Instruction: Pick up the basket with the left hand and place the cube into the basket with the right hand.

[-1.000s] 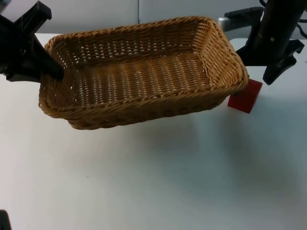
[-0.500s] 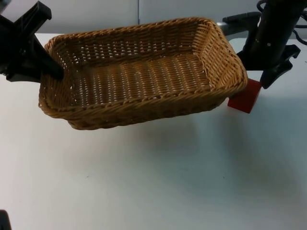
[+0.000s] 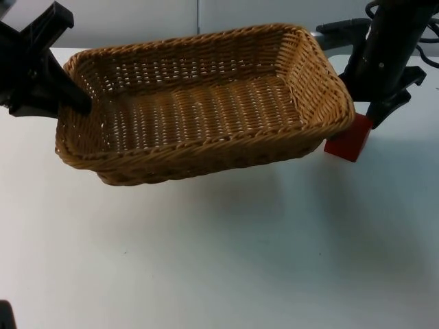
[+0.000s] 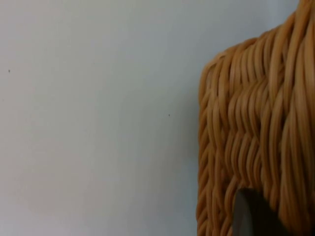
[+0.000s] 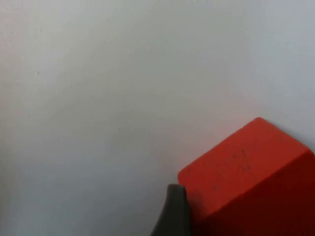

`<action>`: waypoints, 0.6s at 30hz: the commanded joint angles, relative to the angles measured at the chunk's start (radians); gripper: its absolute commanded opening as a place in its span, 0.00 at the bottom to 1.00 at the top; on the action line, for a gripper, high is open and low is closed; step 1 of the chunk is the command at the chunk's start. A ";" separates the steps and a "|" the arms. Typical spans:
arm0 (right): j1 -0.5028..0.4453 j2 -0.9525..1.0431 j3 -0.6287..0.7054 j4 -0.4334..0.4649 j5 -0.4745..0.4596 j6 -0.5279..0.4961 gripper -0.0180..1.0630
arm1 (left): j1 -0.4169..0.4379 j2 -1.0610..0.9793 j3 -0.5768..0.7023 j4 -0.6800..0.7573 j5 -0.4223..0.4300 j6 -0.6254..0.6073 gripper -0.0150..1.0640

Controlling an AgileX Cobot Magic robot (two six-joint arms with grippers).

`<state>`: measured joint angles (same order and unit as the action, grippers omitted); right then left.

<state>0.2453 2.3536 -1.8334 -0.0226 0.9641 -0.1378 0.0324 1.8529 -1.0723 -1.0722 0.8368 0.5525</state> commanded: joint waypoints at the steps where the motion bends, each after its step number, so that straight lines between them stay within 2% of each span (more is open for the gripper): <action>1: -0.004 -0.002 -0.008 0.003 -0.008 -0.003 0.57 | -0.006 -0.015 -0.011 -0.034 0.021 0.001 0.01; 14: -0.004 -0.022 -0.024 -0.005 0.036 -0.003 0.57 | -0.006 -0.015 -0.011 -0.034 0.021 0.001 0.01; 18: -0.004 -0.030 -0.104 -0.005 0.093 -0.003 0.57 | -0.006 -0.015 -0.011 -0.034 0.021 0.001 0.01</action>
<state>0.2453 2.3476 -1.9035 -0.0226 1.0309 -0.1378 0.0324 1.8529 -1.0723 -1.0722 0.8368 0.5525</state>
